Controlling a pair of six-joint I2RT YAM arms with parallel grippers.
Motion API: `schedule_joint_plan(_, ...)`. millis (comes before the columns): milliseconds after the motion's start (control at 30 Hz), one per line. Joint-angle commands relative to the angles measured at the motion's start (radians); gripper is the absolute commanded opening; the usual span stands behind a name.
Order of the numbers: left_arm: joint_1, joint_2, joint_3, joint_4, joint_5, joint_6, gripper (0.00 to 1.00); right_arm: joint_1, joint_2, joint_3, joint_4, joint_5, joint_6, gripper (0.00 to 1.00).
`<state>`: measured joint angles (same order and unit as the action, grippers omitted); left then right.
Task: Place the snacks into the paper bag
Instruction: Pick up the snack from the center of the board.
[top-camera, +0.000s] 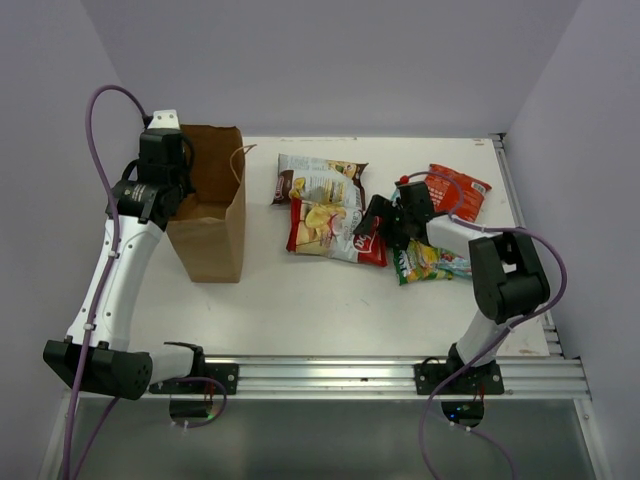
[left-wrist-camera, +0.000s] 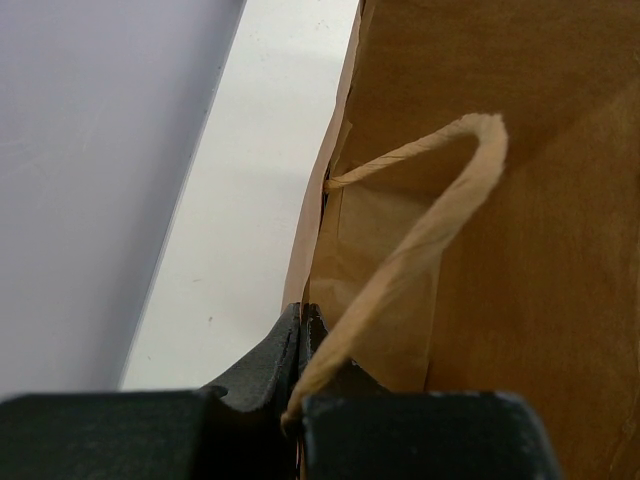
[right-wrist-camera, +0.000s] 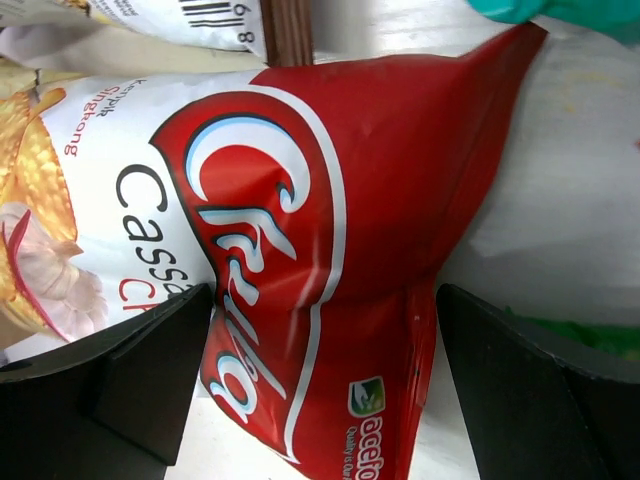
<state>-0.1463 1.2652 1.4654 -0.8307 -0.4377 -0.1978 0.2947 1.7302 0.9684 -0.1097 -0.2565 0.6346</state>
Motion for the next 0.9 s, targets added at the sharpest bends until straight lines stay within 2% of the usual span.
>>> schedule_joint_plan(0,-0.001,-0.007,-0.005,0.030,0.005,0.008,0.00,-0.002,0.057,-0.039,0.068,-0.059,-0.018,0.98)
schedule_joint_plan(200,-0.001,-0.010,-0.011,0.030,0.019,0.006,0.00,-0.002,0.045,-0.054,0.104,-0.124,-0.055,0.81)
schedule_joint_plan(300,-0.001,-0.010,-0.011,0.028,0.030,0.005,0.00,-0.002,-0.004,-0.059,0.105,-0.150,-0.062,0.61)
schedule_joint_plan(400,-0.001,-0.015,-0.014,0.028,0.040,0.006,0.00,-0.002,-0.069,-0.053,0.102,-0.161,-0.064,0.49)
schedule_joint_plan(433,-0.001,-0.015,-0.016,0.028,0.045,0.008,0.00,-0.002,-0.084,-0.048,0.099,-0.164,-0.064,0.39)
schedule_joint_plan(500,-0.001,-0.017,-0.013,0.027,0.050,0.009,0.00,0.000,-0.118,-0.040,0.082,-0.176,-0.067,0.29)
schedule_joint_plan(533,-0.001,-0.017,-0.007,0.024,0.054,0.009,0.00,0.000,-0.151,-0.028,0.073,-0.179,-0.069,0.19)
schedule_joint_plan(633,-0.001,-0.017,0.013,0.018,0.059,0.009,0.00,0.001,-0.236,0.002,0.027,-0.182,-0.073,0.07)
schedule_joint_plan(733,-0.001,-0.015,0.032,0.016,0.060,0.011,0.00,0.000,-0.297,0.056,-0.039,-0.181,-0.090,0.00)
schedule_joint_plan(867,-0.001,-0.004,0.050,0.010,0.080,0.006,0.00,0.000,-0.394,0.150,-0.148,-0.164,-0.121,0.00)
